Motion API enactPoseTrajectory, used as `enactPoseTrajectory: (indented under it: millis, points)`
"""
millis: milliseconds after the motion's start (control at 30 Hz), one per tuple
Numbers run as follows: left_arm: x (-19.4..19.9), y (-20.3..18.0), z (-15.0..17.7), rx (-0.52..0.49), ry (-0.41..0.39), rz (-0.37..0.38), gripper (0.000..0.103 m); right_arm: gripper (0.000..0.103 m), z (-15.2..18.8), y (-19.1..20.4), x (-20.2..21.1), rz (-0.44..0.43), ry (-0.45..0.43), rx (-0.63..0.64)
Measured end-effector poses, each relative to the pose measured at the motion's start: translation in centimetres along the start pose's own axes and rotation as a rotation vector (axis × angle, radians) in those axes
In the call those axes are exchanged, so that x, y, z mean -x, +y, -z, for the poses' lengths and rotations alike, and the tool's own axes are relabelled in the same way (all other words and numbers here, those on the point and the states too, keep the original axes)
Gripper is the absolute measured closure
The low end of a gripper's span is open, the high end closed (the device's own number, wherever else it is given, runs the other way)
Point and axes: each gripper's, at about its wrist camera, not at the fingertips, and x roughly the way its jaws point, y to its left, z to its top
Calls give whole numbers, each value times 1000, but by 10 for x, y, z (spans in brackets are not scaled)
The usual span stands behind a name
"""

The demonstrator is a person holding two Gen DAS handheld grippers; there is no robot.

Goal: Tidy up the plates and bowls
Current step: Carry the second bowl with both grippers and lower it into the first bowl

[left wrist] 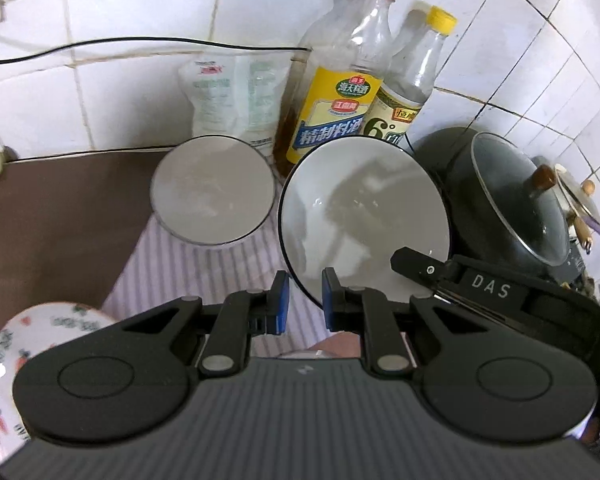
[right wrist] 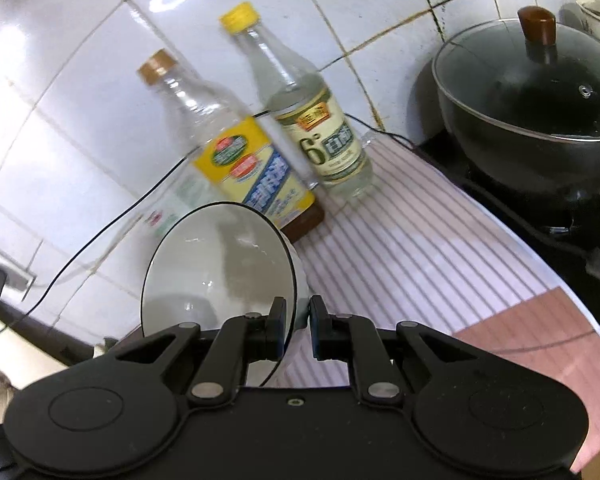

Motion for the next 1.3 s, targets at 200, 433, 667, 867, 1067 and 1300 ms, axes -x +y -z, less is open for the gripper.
enactPoseTrajectory:
  millis: [200,433,667,867,1067,1300]
  points:
    - [31,12,19,3,9,-7,88,87,21,14,25,-28,12,14]
    - [50,17,47,-22,29,-22,88,87,47,9,46,-53,43,-14]
    - [49,17,69,-43,71,-30,88,87,66,-4,51,-44,81,-41]
    - [40,16,83,-37,120,-28,88,87,78,-2,54,18,84,20]
    - [33,20,92,-27,159,-47,88,87,89,-1,50,52,101,72]
    - [25,19,96,-26,194,-52,88,87,97,7,47,117,103,183]
